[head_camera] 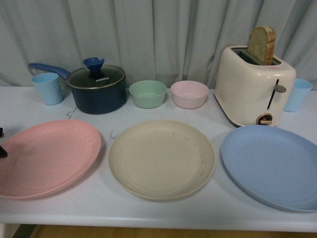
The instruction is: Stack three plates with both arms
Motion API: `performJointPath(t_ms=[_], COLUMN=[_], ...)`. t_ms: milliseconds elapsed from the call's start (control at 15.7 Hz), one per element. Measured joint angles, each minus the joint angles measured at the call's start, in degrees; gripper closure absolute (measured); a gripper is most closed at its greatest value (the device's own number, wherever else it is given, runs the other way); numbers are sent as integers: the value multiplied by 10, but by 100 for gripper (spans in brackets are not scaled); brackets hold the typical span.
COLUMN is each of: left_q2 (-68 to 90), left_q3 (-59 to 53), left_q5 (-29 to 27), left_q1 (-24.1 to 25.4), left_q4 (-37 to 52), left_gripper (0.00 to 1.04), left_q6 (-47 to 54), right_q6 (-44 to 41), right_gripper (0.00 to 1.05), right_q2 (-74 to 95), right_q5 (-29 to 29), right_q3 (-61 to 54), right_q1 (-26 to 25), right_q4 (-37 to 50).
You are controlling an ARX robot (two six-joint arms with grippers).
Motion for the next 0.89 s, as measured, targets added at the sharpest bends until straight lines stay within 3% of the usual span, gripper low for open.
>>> performJointPath(t_ms=[382,765,829,892], left_q2=[-3,-62,-128,-204], left_q3=[0,-14,-26,-30], left_q5=[25,26,14,10], left_q1=[-3,-8,-26,-85], left_q4=[-4,-16,-29,-30], left_gripper=[97,102,102,102], left_q6=[-12,-42,-68,-115], right_q6=[0,0,0,0], right_gripper=[6,6,6,6], right_q2=[0,0,0,0], right_q5=[0,0,0,0], right_q3=[0,0,0,0], right_q1=[0,0,0,0], right_q4=[0,0,0,0])
